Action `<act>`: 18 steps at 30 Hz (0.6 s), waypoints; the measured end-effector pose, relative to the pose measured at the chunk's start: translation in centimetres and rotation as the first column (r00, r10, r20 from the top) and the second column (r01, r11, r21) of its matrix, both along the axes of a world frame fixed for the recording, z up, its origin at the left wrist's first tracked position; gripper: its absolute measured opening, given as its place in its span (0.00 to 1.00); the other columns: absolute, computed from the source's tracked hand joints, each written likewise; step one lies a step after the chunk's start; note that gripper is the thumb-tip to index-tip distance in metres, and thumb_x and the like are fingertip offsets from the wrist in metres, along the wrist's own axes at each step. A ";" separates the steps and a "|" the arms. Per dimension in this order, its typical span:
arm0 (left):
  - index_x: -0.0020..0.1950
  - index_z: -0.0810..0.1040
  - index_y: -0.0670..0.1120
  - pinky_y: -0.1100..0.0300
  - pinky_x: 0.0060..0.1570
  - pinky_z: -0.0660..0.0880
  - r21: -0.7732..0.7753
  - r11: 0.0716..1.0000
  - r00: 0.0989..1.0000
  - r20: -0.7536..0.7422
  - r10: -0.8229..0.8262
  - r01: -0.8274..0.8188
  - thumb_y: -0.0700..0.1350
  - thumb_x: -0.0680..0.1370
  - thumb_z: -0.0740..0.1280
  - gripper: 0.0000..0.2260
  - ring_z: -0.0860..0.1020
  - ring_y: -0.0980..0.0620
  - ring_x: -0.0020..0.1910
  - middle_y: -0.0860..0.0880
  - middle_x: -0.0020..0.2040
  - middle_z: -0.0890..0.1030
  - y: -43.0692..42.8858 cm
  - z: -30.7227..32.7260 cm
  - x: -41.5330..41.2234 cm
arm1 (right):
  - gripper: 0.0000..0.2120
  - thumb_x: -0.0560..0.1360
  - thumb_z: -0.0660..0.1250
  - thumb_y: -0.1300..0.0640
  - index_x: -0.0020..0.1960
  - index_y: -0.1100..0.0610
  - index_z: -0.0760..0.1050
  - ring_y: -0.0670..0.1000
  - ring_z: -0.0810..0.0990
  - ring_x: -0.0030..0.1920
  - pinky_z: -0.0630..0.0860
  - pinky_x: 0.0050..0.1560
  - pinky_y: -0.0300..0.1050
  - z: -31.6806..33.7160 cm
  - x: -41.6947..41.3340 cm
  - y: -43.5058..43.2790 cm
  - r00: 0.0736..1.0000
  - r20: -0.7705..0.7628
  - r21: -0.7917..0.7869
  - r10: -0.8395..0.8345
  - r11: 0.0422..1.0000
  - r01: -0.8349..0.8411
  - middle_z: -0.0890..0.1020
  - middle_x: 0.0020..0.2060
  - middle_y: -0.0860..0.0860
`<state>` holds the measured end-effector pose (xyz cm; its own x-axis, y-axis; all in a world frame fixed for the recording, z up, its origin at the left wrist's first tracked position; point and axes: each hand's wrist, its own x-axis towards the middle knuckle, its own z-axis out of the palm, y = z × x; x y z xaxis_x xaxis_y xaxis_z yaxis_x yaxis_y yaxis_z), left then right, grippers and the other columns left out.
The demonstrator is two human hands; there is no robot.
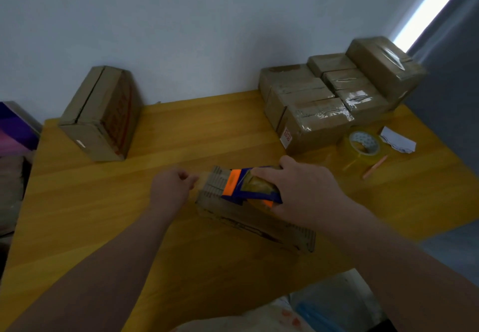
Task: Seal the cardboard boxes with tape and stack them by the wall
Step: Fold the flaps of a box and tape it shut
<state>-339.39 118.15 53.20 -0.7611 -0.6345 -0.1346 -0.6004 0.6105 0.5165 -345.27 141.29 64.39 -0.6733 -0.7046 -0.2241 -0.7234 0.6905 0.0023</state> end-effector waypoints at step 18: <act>0.70 0.72 0.46 0.59 0.52 0.70 0.452 0.888 0.996 -0.029 -0.085 0.089 0.40 0.81 0.59 0.17 0.73 0.50 0.60 0.48 0.65 0.75 1.2 0.8 -0.2 | 0.32 0.76 0.64 0.42 0.75 0.38 0.52 0.50 0.67 0.56 0.68 0.43 0.42 -0.7 1.0 0.0 0.997 0.064 -0.049 -0.030 0.998 0.033 0.65 0.57 0.50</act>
<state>-339.61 119.37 54.04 -0.8126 -0.4380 -0.3845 -0.5502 0.3590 0.7539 -344.27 141.33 63.69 -0.6811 -0.6945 -0.2318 -0.6986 0.7112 -0.0783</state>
